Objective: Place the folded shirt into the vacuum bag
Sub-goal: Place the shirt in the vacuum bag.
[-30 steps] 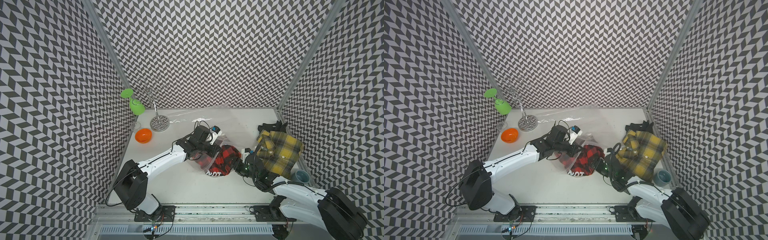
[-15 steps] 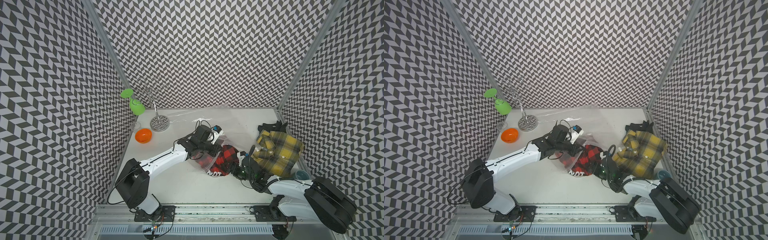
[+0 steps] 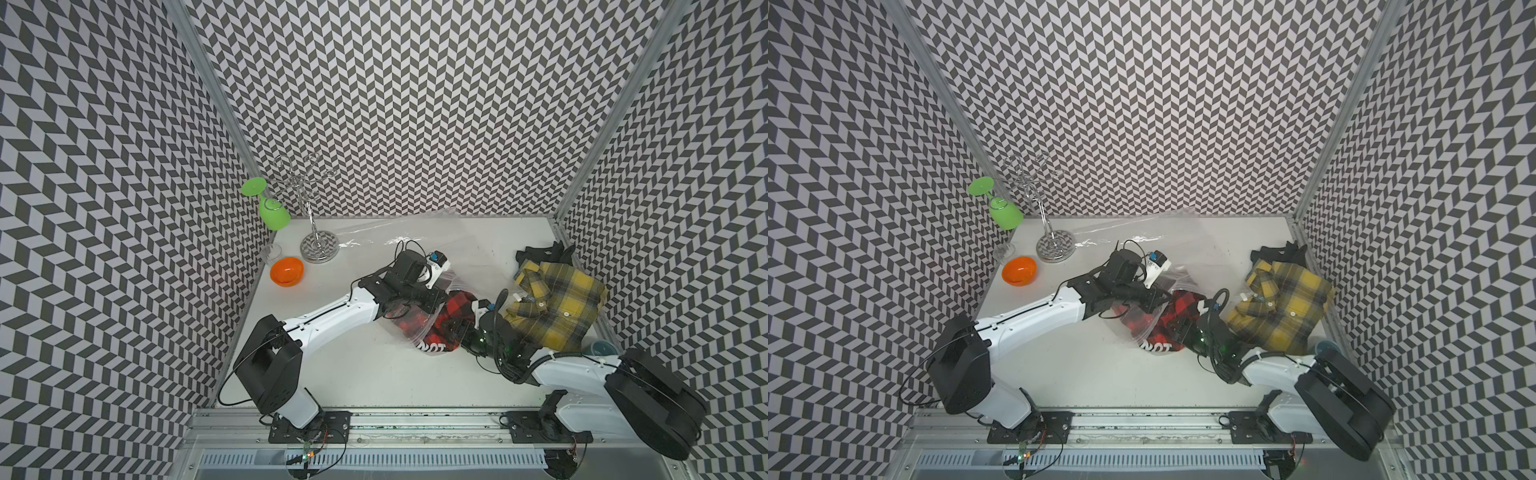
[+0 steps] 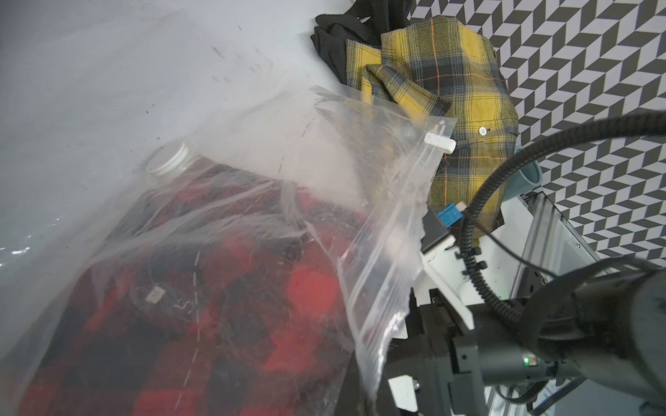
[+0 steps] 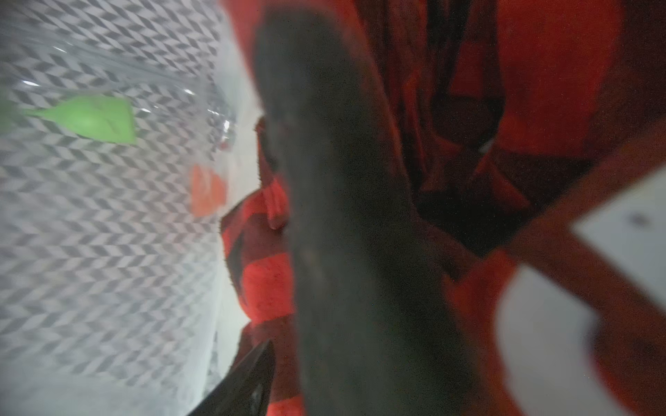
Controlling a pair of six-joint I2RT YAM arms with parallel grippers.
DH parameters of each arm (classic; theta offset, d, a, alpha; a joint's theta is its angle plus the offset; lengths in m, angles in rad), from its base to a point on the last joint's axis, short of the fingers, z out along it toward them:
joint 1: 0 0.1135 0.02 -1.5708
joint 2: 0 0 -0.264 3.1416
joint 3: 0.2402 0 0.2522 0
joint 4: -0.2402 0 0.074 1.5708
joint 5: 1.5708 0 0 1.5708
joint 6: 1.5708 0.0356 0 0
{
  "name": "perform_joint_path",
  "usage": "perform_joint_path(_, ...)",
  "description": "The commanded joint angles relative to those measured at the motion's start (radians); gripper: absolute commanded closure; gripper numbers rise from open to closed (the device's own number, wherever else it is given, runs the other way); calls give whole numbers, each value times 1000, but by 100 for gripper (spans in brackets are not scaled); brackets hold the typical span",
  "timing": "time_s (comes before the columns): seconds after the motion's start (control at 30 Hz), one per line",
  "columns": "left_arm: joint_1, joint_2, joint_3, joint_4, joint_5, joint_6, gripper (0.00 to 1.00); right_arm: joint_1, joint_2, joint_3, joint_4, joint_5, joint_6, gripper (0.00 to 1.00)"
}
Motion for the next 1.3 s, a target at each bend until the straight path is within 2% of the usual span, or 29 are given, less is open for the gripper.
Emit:
perform_joint_path(0.0,-9,5,37,29,17,0,100,33,27,11,36,58,45,22)
perform_joint_path(0.1,-10,1,46,20,11,6,100,42,41,11,-30,75,56,22)
perform_joint_path(0.2,-11,0,48,21,18,6,100,42,86,2,18,73,51,24)
perform_joint_path(0.33,-22,9,59,10,19,11,100,32,144,67,33,142,42,39)
perform_joint_path(0.5,-31,-13,54,-25,15,31,100,-59,52,10,88,181,89,62)
perform_joint_path(0.6,-35,-22,38,-25,24,36,100,-102,15,1,141,232,114,69)
perform_joint_path(0.7,-40,-21,43,-34,21,37,100,-123,45,24,217,249,153,77)
perform_joint_path(0.83,-47,-25,82,-42,19,41,100,-118,136,68,339,193,221,83)
perform_joint_path(0.93,-53,-7,140,-47,11,50,100,-62,172,70,415,197,268,80)
perform_joint_path(1.03,-53,10,180,-64,-14,68,100,-50,116,36,356,203,270,60)
perform_joint_path(1.17,-52,4,170,-72,-16,84,100,-79,-25,-12,139,198,163,34)
perform_joint_path(1.27,-53,1,167,-66,-2,76,100,-115,-73,-41,51,98,121,25)
